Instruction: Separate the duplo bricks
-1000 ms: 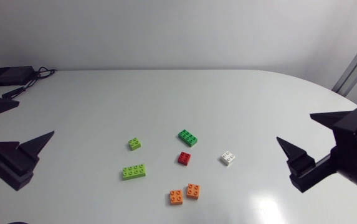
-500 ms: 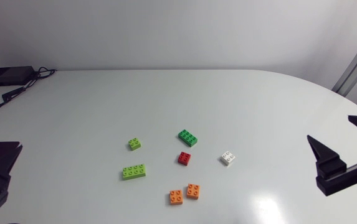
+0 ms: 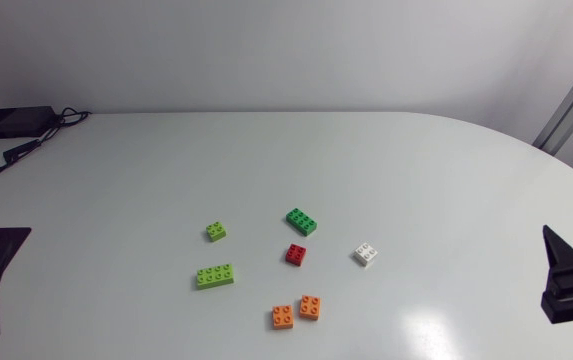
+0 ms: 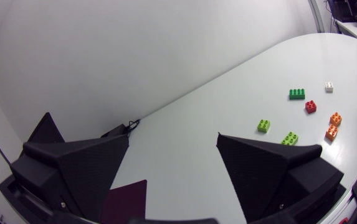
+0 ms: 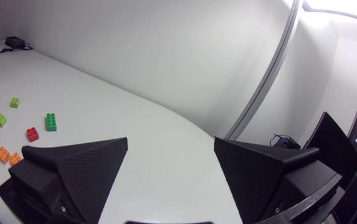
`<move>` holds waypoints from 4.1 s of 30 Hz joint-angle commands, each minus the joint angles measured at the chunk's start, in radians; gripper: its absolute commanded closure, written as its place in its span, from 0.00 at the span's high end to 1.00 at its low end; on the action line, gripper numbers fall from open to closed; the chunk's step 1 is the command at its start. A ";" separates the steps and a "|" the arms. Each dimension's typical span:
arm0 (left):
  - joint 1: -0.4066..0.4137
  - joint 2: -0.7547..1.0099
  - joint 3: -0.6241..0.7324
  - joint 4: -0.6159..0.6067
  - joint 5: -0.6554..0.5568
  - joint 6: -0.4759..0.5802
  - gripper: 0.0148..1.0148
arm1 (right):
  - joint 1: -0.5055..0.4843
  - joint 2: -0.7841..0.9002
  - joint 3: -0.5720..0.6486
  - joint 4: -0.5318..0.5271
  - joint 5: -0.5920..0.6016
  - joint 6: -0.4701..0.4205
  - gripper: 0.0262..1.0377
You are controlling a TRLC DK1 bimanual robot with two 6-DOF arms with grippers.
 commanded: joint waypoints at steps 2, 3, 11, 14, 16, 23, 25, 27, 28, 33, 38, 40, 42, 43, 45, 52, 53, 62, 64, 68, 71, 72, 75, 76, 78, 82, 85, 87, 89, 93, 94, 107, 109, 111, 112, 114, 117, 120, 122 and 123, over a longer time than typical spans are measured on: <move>0.016 -0.034 -0.054 0.040 0.007 -0.041 0.97 | -0.024 -0.015 -0.031 -0.014 0.012 -0.008 0.96; 0.022 -0.037 -0.062 0.058 0.007 -0.044 0.97 | -0.028 -0.015 -0.033 -0.014 0.012 -0.008 0.96; 0.022 -0.035 -0.128 0.113 0.007 -0.101 0.97 | -0.054 -0.015 -0.050 -0.013 0.004 0.001 0.96; 0.024 -0.037 -0.154 0.113 0.007 -0.110 0.97 | -0.054 -0.015 -0.067 0.004 -0.002 0.004 0.96; 0.024 -0.037 -0.168 0.113 0.007 -0.113 0.97 | -0.056 -0.015 -0.085 0.020 -0.004 0.004 0.96; 0.025 -0.035 -0.185 0.115 0.004 -0.086 0.97 | -0.053 -0.015 -0.129 0.063 -0.022 0.005 0.96; 0.025 -0.034 -0.195 0.133 0.005 -0.063 0.97 | -0.050 -0.015 -0.148 0.079 -0.022 0.002 0.96; 0.027 -0.034 -0.217 0.170 0.004 0.014 0.97 | -0.042 -0.015 -0.157 0.096 -0.022 0.001 0.96; 0.032 -0.034 -0.232 0.198 -0.001 0.045 0.97 | -0.034 -0.015 -0.159 0.099 -0.021 0.001 0.96; 0.065 -0.035 -0.306 0.331 -0.004 0.062 0.97 | -0.022 -0.012 -0.166 0.129 -0.022 -0.010 0.96; 0.059 -0.034 -0.370 0.411 -0.002 0.077 0.97 | -0.008 0.019 -0.183 0.181 -0.021 -0.021 0.96; 0.053 -0.034 -0.399 0.442 -0.002 0.088 0.97 | 0.002 0.042 -0.195 0.213 -0.021 -0.028 0.96; 0.041 -0.034 -0.424 0.472 -0.002 0.094 0.97 | 0.018 0.054 -0.212 0.250 -0.021 -0.030 0.96; 0.036 -0.032 -0.441 0.495 -0.002 0.111 0.97 | 0.035 0.059 -0.223 0.265 -0.021 -0.034 0.96; 0.039 -0.032 -0.459 0.529 -0.002 0.114 0.97 | 0.048 0.060 -0.238 0.299 -0.021 -0.036 0.96; 0.035 0.005 -0.491 0.607 -0.002 0.137 0.97 | 0.067 0.074 -0.307 0.423 -0.021 -0.080 0.96; 0.035 0.012 -0.496 0.617 -0.002 0.137 0.97 | 0.068 0.077 -0.315 0.438 -0.021 -0.080 0.96; 0.021 0.015 -0.545 0.656 -0.002 0.157 0.97 | 0.111 0.075 -0.384 0.533 -0.019 -0.080 0.96; 0.021 0.015 -0.545 0.658 -0.002 0.154 0.97 | 0.119 0.074 -0.396 0.550 -0.021 -0.080 0.96; 0.018 0.017 -0.545 0.659 -0.001 0.144 0.97 | 0.136 0.077 -0.426 0.598 -0.021 -0.080 0.96; 0.016 0.038 -0.545 0.656 0.008 0.128 0.97 | 0.142 0.071 -0.459 0.626 -0.021 -0.080 0.96; 0.016 0.041 -0.545 0.656 0.010 0.123 0.97 | 0.147 0.055 -0.472 0.626 -0.021 -0.080 0.96; 0.016 0.057 -0.544 0.646 0.015 0.115 0.97 | 0.159 0.017 -0.484 0.635 -0.021 -0.085 0.96; 0.015 0.057 -0.540 0.629 0.021 0.115 0.97 | 0.163 0.011 -0.482 0.633 -0.022 -0.085 0.96; 0.024 0.057 -0.539 0.610 0.033 0.114 0.97 | 0.179 -0.007 -0.484 0.635 -0.022 -0.085 0.96; 0.042 0.046 -0.539 0.610 0.033 0.114 0.97 | 0.173 -0.015 -0.502 0.668 -0.022 -0.084 0.96; 0.047 -0.006 -0.537 0.610 0.033 0.114 0.97 | 0.174 -0.014 -0.502 0.667 -0.022 -0.080 0.96; 0.045 -0.038 -0.539 0.613 0.033 0.114 0.97 | 0.174 -0.014 -0.502 0.665 -0.022 -0.080 0.96; 0.048 -0.032 -0.539 0.610 0.033 0.114 0.97 | 0.173 -0.012 -0.502 0.667 -0.022 -0.080 0.96; 0.048 -0.035 -0.539 0.610 0.033 0.114 0.97 | 0.174 -0.012 -0.502 0.667 -0.022 -0.080 0.96; 0.045 -0.035 -0.539 0.610 0.034 0.114 0.97 | 0.176 -0.012 -0.502 0.667 -0.022 -0.068 0.96; -0.019 -0.037 -0.539 0.620 0.036 -0.264 0.97 | 0.125 -0.012 -0.502 0.662 -0.022 0.122 0.96; -0.027 -0.037 -0.542 0.635 0.036 -0.307 0.97 | 0.122 -0.012 -0.502 0.664 -0.022 0.136 0.96; -0.022 -0.037 -0.545 0.655 0.036 -0.327 0.97 | 0.116 -0.010 -0.502 0.662 -0.022 0.156 0.96; -0.016 -0.037 -0.547 0.664 0.036 -0.328 0.97 | 0.110 -0.010 -0.502 0.662 -0.022 0.159 0.96; -0.001 -0.037 -0.550 0.681 0.036 -0.328 0.97 | 0.107 -0.010 -0.502 0.662 -0.022 0.165 0.96; 0.025 -0.037 -0.553 0.698 0.034 -0.323 0.97 | 0.087 -0.010 -0.502 0.662 -0.022 0.163 0.96; 0.059 -0.037 -0.556 0.724 0.034 -0.327 0.97 | 0.058 -0.010 -0.502 0.661 -0.022 0.168 0.96; 0.065 -0.037 -0.557 0.738 0.036 -0.337 0.97 | 0.036 -0.010 -0.502 0.661 -0.022 0.200 0.96; 0.062 -0.037 -0.559 0.744 0.036 -0.339 0.97 | 0.021 -0.012 -0.502 0.662 -0.022 0.203 0.96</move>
